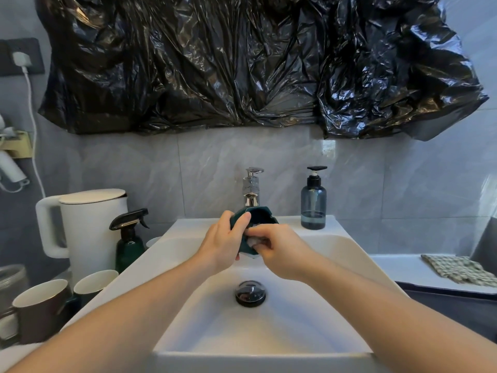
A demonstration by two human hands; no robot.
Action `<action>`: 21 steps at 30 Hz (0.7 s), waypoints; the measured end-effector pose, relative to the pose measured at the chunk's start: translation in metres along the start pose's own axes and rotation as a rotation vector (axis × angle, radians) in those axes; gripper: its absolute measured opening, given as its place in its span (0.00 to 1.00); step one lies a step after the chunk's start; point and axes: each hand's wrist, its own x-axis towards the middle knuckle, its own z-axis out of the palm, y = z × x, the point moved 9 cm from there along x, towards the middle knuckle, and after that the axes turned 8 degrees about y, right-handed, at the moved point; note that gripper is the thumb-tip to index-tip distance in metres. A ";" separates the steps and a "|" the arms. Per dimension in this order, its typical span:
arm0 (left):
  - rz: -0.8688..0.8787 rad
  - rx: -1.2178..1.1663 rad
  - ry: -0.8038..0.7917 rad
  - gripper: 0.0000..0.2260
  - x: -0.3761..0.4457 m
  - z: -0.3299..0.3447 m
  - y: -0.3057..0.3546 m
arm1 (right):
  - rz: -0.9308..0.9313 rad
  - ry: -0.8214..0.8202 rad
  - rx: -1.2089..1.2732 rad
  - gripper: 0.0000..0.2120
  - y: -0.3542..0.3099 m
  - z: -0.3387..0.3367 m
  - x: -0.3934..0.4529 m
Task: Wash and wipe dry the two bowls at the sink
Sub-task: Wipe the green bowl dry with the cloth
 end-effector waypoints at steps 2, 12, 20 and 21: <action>0.033 0.017 -0.006 0.20 0.005 0.000 0.006 | 0.033 0.030 -0.017 0.21 0.005 -0.005 0.002; 0.076 -0.079 0.045 0.18 0.004 0.002 -0.002 | 0.004 0.070 -0.285 0.21 0.011 -0.009 0.004; 0.070 -0.055 0.077 0.17 0.008 -0.012 -0.010 | -0.122 -0.076 -0.247 0.25 -0.008 0.009 -0.002; 0.069 -0.048 0.082 0.17 0.008 -0.013 -0.010 | -0.119 -0.061 -0.297 0.23 -0.010 0.006 -0.002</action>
